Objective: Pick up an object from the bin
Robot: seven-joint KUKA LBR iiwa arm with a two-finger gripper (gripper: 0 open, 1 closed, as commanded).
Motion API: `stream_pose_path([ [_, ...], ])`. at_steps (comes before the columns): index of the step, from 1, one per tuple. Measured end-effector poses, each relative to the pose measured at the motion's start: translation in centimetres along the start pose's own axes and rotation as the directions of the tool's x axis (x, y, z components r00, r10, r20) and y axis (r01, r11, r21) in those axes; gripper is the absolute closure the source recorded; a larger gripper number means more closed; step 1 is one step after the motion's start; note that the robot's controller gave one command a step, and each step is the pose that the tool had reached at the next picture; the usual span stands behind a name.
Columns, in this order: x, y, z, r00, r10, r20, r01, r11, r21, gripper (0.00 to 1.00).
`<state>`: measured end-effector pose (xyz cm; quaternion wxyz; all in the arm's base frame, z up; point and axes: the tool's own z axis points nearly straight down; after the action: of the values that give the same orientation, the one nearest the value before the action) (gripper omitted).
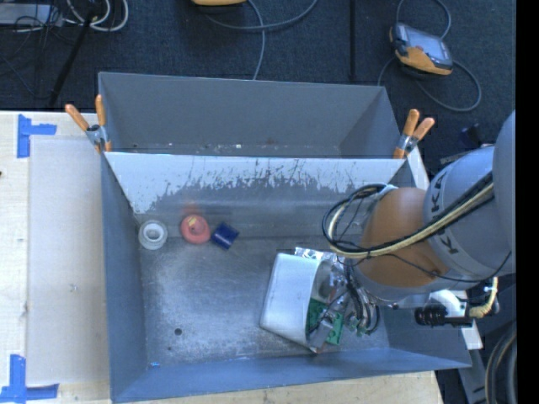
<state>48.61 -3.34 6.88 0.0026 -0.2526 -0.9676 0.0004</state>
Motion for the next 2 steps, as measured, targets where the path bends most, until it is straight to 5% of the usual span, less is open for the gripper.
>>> stream_pose_path([
  [1,0.03,0.03,0.01,1.0,-0.006,-0.001,0.006,1.0,0.001,0.0],
  [2,0.0,0.11,-0.22,1.0,-0.009,-0.003,0.009,1.0,0.0,1.0],
])
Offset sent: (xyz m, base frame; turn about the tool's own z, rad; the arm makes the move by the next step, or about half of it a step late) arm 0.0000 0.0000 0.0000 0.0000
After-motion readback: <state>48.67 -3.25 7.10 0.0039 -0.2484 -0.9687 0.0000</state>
